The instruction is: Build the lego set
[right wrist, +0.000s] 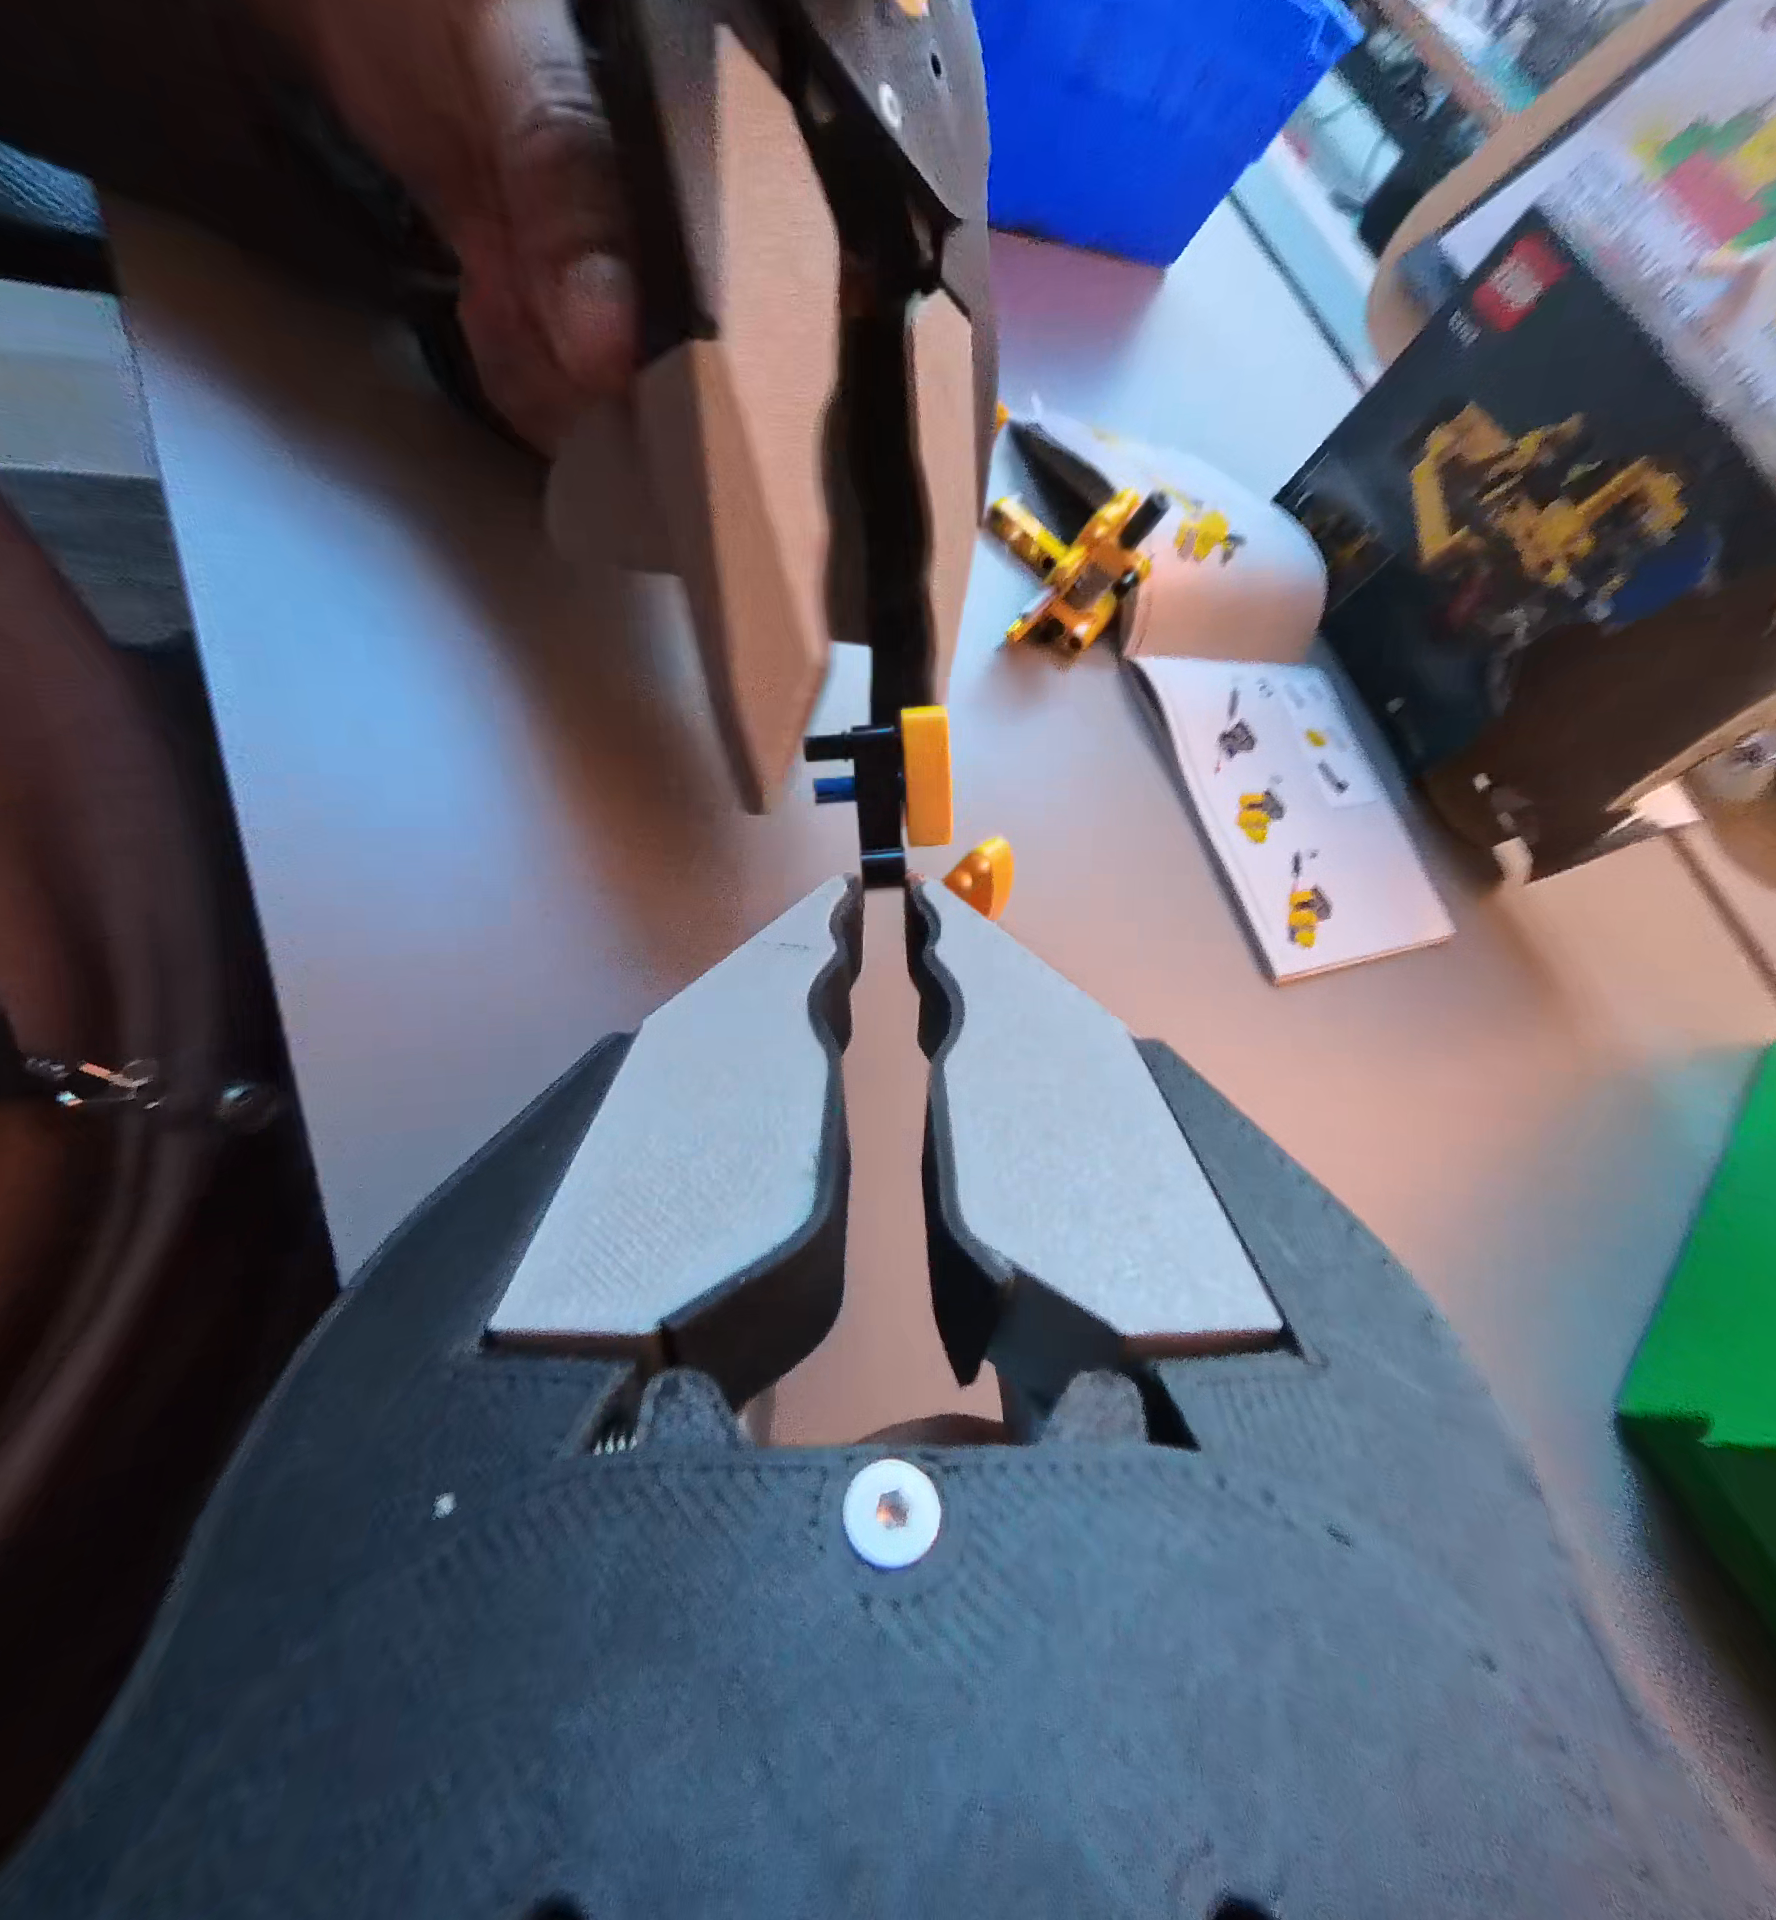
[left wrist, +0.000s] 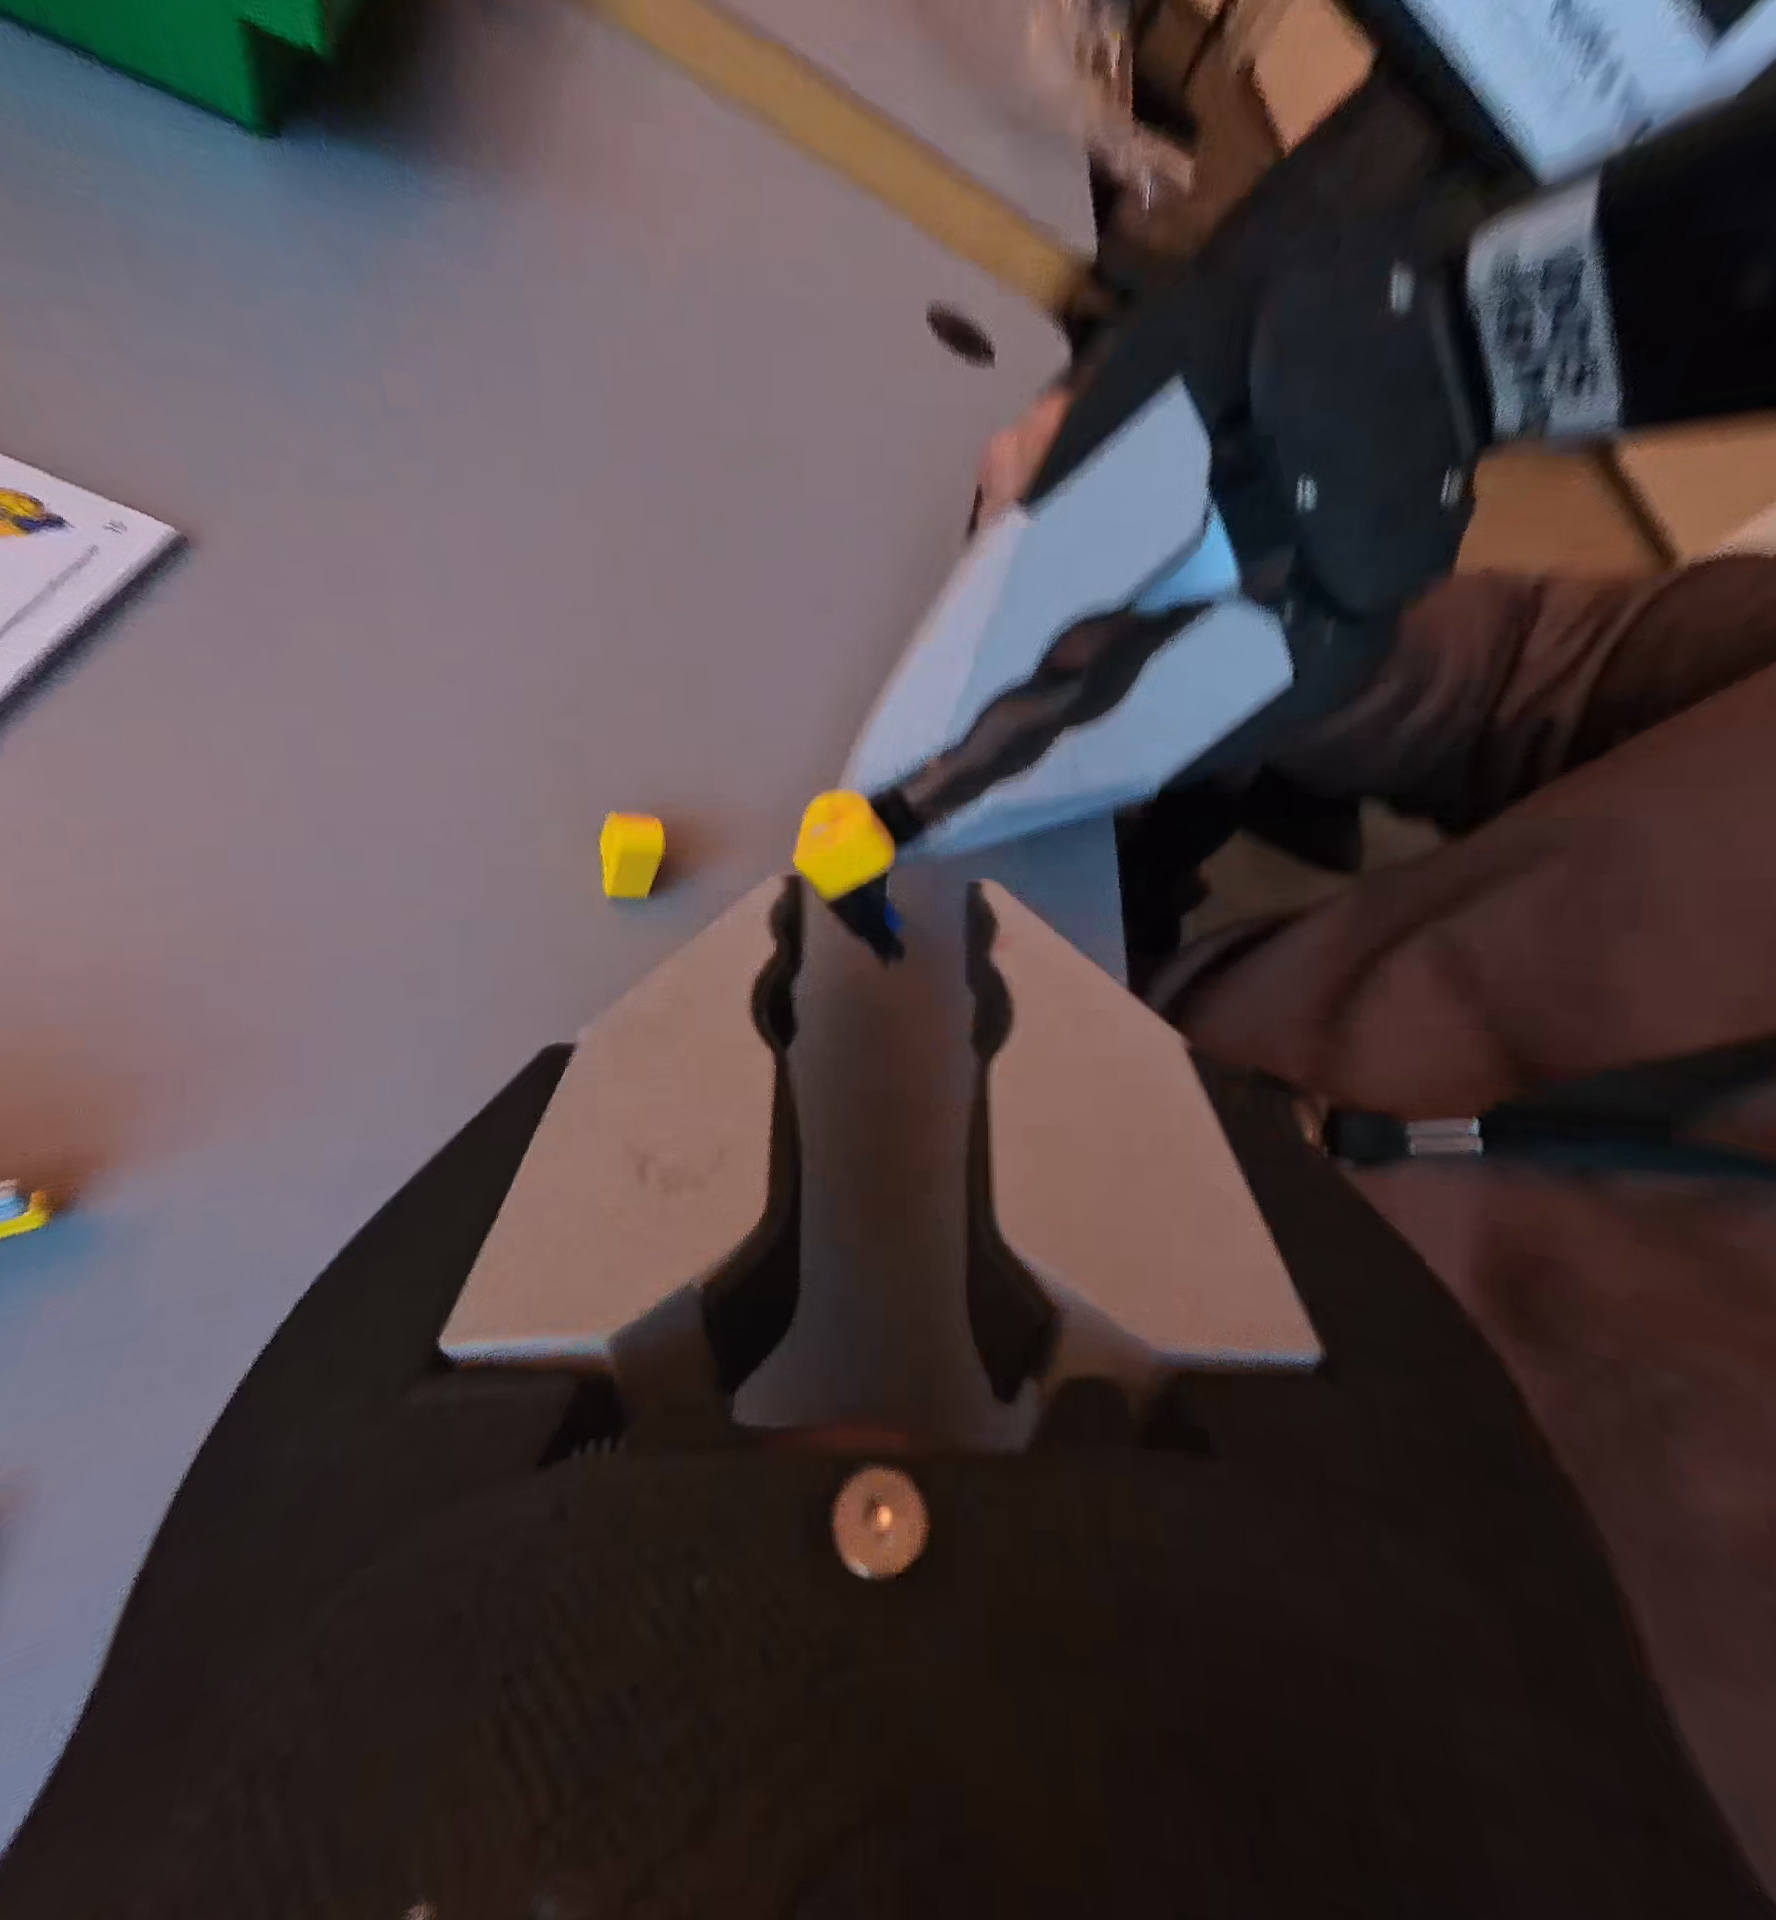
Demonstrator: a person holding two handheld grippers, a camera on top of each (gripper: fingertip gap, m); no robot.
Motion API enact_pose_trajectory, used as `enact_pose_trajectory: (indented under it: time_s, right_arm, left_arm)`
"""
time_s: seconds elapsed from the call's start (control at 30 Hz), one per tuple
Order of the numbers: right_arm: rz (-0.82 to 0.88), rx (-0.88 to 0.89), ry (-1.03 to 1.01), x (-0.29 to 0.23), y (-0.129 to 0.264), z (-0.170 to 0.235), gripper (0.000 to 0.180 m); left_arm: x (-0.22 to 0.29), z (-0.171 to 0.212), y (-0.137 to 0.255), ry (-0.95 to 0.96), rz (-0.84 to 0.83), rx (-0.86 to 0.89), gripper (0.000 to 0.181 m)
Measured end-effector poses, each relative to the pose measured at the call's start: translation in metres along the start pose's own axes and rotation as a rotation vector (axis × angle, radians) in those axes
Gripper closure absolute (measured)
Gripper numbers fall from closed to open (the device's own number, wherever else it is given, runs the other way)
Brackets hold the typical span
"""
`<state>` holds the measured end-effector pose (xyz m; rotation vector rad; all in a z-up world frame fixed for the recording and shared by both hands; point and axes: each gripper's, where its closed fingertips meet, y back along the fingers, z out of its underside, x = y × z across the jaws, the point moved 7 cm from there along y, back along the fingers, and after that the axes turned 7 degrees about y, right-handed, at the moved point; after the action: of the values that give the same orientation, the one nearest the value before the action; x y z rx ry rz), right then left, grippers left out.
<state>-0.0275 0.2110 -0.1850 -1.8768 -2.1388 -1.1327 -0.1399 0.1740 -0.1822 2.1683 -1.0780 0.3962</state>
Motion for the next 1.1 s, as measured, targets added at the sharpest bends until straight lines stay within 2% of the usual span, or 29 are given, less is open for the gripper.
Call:
enact_pose_trajectory:
  time_s: [0.03,0.1,0.2,0.33,0.43,0.6,0.67,0.87,0.93,1.07,1.1]
  right_arm:
    - [0.038,-0.005,0.028,-0.002,-0.002,-0.003,0.175]
    - [0.113,-0.004,0.065,-0.004,-0.003,-0.008,0.175]
    - [0.154,-0.018,0.045,-0.004,-0.006,-0.009,0.175]
    - [0.129,0.029,-0.030,0.002,0.003,-0.009,0.175]
    - [0.105,0.065,-0.094,0.013,0.008,-0.010,0.160]
    - [0.072,0.075,-0.131,0.025,-0.001,-0.012,0.156]
    - [0.061,0.066,-0.118,0.026,-0.006,-0.010,0.160]
    - [0.084,0.039,0.072,0.025,-0.010,-0.016,0.166]
    - [0.016,0.110,0.041,0.026,-0.009,-0.018,0.176]
    - [-0.124,0.189,-0.153,0.038,-0.011,-0.008,0.173]
    - [-0.131,0.206,-0.165,0.041,-0.011,-0.006,0.167]
  left_arm:
    - [-0.002,-0.003,0.002,0.020,-0.008,0.048,0.166]
    - [-0.002,-0.006,0.006,0.025,-0.007,0.103,0.172]
    - [-0.002,-0.006,0.008,0.009,-0.044,0.119,0.173]
    - [-0.005,-0.010,0.009,-0.006,-0.092,0.153,0.174]
    - [-0.007,-0.011,0.005,-0.010,-0.102,0.135,0.174]
    - [-0.006,-0.010,0.001,-0.033,-0.134,0.104,0.175]
    - [-0.008,-0.011,0.001,-0.021,-0.156,0.108,0.175]
    - [-0.016,-0.011,0.001,0.128,-0.090,0.111,0.175]
    - [-0.016,-0.011,-0.001,0.172,-0.056,0.115,0.175]
    - [-0.016,-0.012,-0.002,0.196,-0.057,0.130,0.175]
    - [-0.016,-0.012,-0.002,0.210,-0.047,0.135,0.175]
